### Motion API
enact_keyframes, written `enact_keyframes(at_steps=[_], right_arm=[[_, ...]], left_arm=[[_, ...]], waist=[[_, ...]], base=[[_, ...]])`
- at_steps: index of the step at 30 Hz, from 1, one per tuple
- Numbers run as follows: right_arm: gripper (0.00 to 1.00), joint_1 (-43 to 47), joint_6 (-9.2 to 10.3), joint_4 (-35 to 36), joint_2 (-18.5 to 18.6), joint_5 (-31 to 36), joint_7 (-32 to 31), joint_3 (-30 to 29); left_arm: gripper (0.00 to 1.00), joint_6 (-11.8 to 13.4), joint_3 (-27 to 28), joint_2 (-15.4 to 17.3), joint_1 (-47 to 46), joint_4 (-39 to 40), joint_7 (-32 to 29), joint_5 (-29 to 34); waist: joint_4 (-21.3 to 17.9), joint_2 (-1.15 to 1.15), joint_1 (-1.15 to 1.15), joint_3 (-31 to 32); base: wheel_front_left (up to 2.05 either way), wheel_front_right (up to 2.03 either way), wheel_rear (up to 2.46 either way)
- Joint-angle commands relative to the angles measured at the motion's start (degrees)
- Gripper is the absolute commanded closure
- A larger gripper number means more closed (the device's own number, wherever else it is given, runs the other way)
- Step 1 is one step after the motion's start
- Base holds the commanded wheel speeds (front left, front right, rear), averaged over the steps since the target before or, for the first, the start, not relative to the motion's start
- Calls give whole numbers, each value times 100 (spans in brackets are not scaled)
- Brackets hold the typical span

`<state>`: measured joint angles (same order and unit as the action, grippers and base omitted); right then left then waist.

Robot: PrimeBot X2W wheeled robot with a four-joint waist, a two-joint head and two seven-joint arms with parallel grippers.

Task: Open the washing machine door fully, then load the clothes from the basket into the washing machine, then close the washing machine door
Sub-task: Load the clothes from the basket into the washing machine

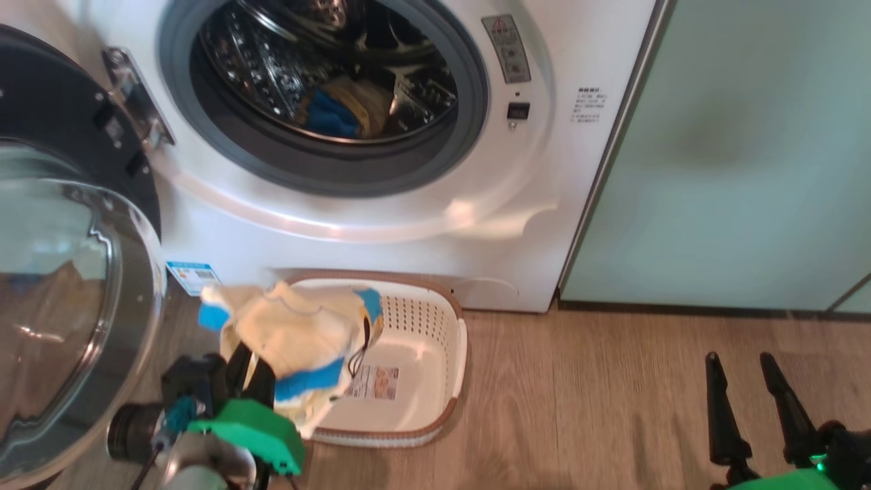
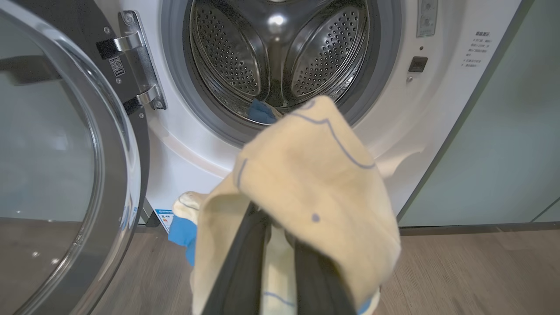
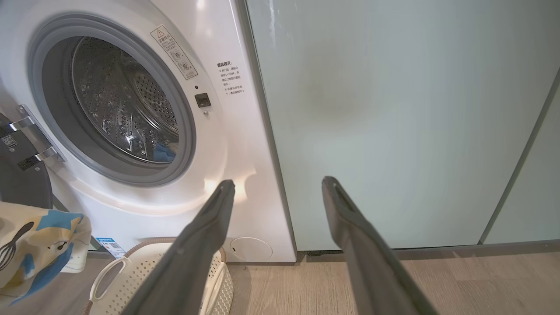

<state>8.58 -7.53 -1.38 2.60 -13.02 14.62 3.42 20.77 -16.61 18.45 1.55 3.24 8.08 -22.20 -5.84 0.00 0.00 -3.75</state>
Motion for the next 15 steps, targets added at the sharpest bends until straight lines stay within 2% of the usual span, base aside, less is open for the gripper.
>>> enact_keyframes(at_steps=[1,15], right_arm=[[0,-337,4,208,61,-19,38,112],[0,-900,4,413,148,-101,38,98]], left_arm=[[100,-55,253,60,-490,79,74,-51],[100,-365,315,2,-2303,-815,167,-103]], waist=[[-46,0,0,-185],[-349,0,0,-1536]], base=[[0,0,0],[0,0,0]])
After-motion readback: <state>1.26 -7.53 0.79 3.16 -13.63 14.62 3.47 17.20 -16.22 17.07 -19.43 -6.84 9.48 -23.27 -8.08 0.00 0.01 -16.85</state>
